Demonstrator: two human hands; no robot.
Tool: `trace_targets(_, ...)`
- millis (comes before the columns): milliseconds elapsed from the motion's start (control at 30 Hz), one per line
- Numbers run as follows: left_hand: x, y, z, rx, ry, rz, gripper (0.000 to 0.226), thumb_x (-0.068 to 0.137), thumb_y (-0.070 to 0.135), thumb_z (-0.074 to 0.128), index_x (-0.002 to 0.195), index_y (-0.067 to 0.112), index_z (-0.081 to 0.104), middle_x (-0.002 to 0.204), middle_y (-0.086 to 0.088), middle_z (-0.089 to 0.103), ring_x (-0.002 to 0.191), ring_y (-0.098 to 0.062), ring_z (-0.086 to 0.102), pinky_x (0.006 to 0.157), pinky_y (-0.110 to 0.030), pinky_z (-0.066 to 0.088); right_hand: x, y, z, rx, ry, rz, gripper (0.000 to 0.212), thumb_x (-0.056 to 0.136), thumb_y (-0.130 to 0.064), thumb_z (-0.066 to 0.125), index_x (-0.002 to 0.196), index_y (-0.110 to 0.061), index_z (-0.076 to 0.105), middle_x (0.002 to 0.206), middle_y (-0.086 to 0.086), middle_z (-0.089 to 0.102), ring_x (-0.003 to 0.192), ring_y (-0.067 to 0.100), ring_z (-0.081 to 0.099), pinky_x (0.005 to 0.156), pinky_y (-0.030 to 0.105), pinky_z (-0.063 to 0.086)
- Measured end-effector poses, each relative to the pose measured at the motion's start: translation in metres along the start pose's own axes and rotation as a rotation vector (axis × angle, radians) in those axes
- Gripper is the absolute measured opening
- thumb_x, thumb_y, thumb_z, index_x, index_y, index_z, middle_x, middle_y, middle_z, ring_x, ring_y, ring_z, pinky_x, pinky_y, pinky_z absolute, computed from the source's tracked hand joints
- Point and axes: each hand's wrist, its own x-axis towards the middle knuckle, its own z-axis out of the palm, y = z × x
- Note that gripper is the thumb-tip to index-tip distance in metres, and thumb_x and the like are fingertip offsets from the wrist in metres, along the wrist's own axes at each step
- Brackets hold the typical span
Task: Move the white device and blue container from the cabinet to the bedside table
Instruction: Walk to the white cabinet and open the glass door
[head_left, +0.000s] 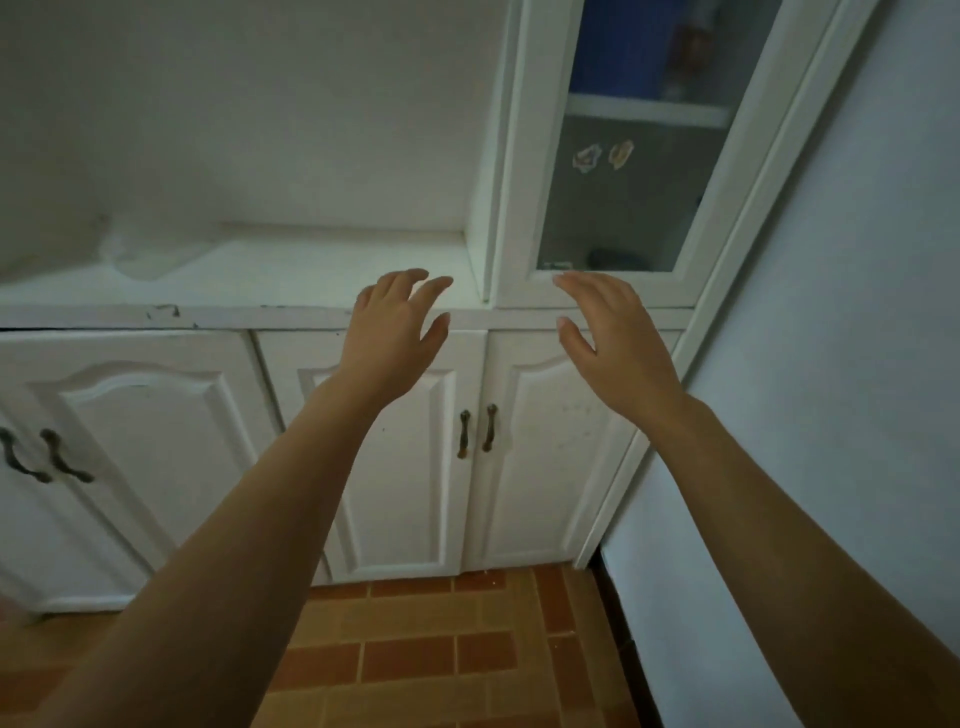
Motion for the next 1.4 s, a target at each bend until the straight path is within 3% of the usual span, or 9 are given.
trace_targets(333,0.071,0.012,-0.007,0.034,0.108,0.032,0.039,0.09,0.023,0.048,0.129,0.015,0.044,0.133,-0.016,0.05,0.124,-0.033,0.042,0.103,-0.048,0.031,0.061,0.018,-0.04,-0.002,0.134,-0.034,0.042,0.095,-0.021,0.043,0.136,-0.014,0.038,0.142,0.007,0.043,0.134,0.023,0.032,0.112,0.042,0.03)
trace_targets(700,0.095,0.009,0.029,0.036,0.06,-0.002,0.039,0.09,0.023,0.05,0.128,0.013,0.046,0.13,-0.017,0.052,0.122,-0.034,0.044,0.101,-0.046,0.033,0.099,0.052,-0.023,-0.055,0.023,-0.031,0.045,0.095,-0.024,0.041,0.138,-0.014,0.034,0.147,0.005,0.036,0.137,0.021,0.026,0.114,0.039,0.023)
trace_targets(933,0.106,-0.003,0.049,0.039,0.027,-0.04,0.04,0.09,0.024,0.05,0.128,0.013,0.046,0.131,-0.017,0.052,0.122,-0.034,0.044,0.101,-0.046,0.034,0.146,0.062,0.003,-0.205,-0.105,-0.07,0.049,0.095,-0.026,0.04,0.141,-0.015,0.026,0.152,0.008,0.024,0.14,0.026,0.02,0.112,0.042,0.023)
trace_targets(1100,0.118,-0.023,0.06,0.046,-0.037,-0.028,0.042,0.091,0.026,0.048,0.131,0.015,0.042,0.135,-0.015,0.048,0.125,-0.032,0.041,0.104,-0.044,0.031,0.185,0.059,0.03,-0.346,-0.106,-0.075,0.049,0.095,-0.025,0.04,0.141,-0.016,0.026,0.155,0.008,0.015,0.142,0.028,0.014,0.11,0.045,0.028)
trace_targets(1400,0.152,-0.07,0.092,0.001,-0.163,0.078,0.044,0.092,0.028,0.047,0.133,0.015,0.04,0.138,-0.014,0.046,0.127,-0.031,0.04,0.104,-0.043,0.031,0.236,0.053,0.077,-0.561,-0.019,0.159,0.056,0.093,-0.037,0.045,0.142,-0.035,0.017,0.154,0.017,-0.019,0.141,0.044,-0.003,0.111,0.047,0.027)
